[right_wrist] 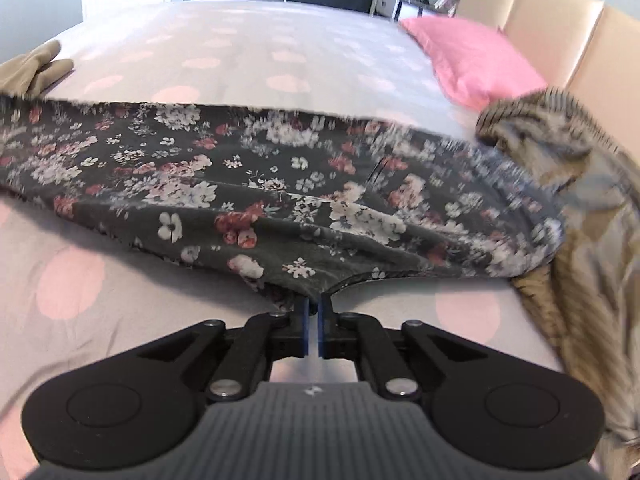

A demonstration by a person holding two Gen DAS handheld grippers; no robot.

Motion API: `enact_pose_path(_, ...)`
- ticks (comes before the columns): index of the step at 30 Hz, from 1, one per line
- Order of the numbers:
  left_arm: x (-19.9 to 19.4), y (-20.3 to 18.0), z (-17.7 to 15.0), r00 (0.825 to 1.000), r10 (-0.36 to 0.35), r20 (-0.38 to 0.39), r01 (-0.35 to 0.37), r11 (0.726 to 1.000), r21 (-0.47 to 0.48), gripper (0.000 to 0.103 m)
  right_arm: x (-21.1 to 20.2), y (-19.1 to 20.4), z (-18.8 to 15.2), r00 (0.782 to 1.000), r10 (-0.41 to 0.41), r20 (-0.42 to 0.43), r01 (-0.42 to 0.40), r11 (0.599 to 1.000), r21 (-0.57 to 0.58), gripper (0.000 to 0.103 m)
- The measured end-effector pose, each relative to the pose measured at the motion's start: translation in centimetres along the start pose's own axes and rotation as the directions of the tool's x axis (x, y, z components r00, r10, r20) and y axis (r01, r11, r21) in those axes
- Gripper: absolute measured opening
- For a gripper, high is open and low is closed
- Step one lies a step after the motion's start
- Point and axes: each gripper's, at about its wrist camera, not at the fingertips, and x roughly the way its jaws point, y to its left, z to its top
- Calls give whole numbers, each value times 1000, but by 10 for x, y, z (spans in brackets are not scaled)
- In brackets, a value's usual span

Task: Fold clothes

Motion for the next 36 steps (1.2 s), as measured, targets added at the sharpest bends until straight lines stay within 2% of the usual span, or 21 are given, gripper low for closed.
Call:
enact_pose_path(5,-41,10,12,999,22,23,-22,1000,1,1,-24,-9,-5,1000,23,11,-24,999,37,3)
enact_pose_path(7,-57,23,16,999,19,37,-18,1000,-22,1,-36,-9,-10,999,52,8,-52,998,46,3)
enact_pose_path(10,-80,49,19,997,58,52,-55,997,-57,1,-59,-4,-19,995,102,8,-102,994,37,3)
enact_pose_path(18,-143,128,19,973,205,110,-191,974,-124,1,-123,13,-48,956,290,-39,-290,957,-3,3)
enact_pose_path(22,-150,162,12,949,302,93,-286,946,-155,1,-145,28,-61,932,349,-96,-354,934,-52,3)
enact_pose_path(26,-146,185,5,925,372,79,-358,922,-144,1,-150,41,-73,909,385,-161,-402,911,-90,3)
enact_pose_path(32,-130,211,-2,908,418,-20,-416,895,-159,1,-123,46,-86,880,392,-268,-421,905,-60,3)
enact_pose_path(36,-123,210,-6,905,422,-46,-424,899,-107,1,-110,51,-87,868,385,-312,-422,905,-57,4)
